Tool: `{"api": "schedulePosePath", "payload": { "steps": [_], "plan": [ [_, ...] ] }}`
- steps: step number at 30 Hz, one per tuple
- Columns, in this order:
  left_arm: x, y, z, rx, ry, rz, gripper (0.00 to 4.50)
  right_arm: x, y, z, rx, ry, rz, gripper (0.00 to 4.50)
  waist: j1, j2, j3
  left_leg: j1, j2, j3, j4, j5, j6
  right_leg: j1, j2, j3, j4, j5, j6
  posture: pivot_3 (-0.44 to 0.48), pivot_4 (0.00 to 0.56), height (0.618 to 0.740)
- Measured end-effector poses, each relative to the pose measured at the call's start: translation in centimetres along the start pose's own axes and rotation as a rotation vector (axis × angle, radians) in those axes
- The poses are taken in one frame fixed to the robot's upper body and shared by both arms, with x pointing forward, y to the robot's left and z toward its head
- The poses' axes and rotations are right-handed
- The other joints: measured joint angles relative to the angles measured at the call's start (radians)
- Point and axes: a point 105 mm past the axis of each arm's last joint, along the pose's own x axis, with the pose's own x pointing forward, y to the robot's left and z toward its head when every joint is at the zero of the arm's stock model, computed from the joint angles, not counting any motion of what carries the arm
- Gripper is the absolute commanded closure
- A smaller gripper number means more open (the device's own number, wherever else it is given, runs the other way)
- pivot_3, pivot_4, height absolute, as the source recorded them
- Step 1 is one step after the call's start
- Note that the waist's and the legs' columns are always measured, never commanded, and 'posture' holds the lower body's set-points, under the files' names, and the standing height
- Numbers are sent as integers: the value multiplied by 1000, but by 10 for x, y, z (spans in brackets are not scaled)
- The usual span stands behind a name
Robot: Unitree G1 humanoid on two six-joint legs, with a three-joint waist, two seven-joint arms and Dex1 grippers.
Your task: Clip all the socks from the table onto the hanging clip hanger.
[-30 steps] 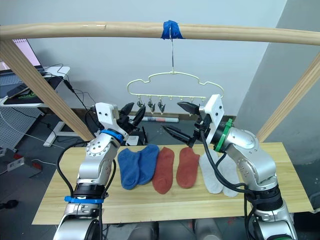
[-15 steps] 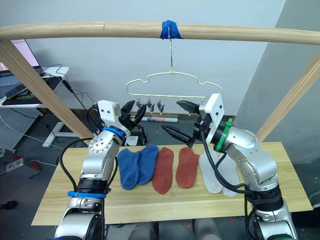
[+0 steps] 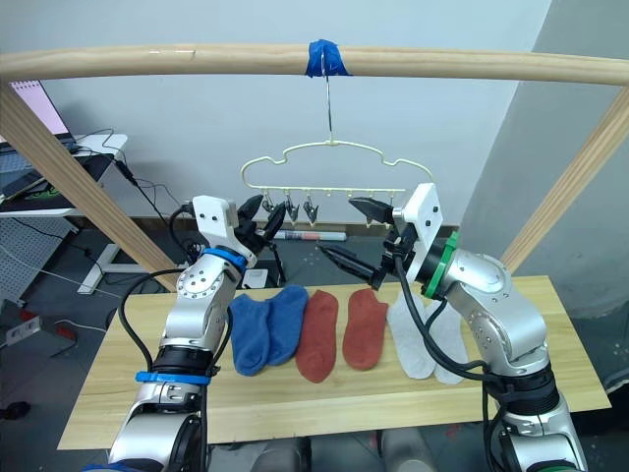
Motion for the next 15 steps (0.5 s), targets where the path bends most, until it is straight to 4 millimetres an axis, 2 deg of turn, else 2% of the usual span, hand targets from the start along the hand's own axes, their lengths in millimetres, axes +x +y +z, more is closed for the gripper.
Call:
{"api": "schedulePosePath", "payload": {
  "steps": [7, 10, 13, 15],
  "plan": [
    [0, 1, -2, 0, 5, 3, 2096, 0, 0, 0, 0, 0, -1, 0, 0, 0, 0, 0, 0, 0, 0, 0, 0, 0, 0, 0, 0, 0, 0, -180, 151, 740],
    [0, 1, -2, 0, 6, 2, 2626, 0, 0, 0, 0, 0, -3, 0, 0, 0, 0, 0, 0, 0, 0, 0, 0, 0, 0, 0, 0, 0, 0, -180, 151, 740],
    [0, 1, -2, 0, 6, 2, 3496, 0, -1, 0, 0, 0, -5, 0, 0, 0, 0, 0, 0, 0, 0, 0, 0, 0, 0, 0, 0, 0, 0, -180, 152, 740],
    [0, 1, -2, -1, 6, 2, 3704, 0, -1, 0, 0, 0, -7, 0, 0, 0, 0, 0, 0, 0, 0, 0, 0, 0, 0, 0, 0, 0, 0, -179, 154, 740]
  ]
}}
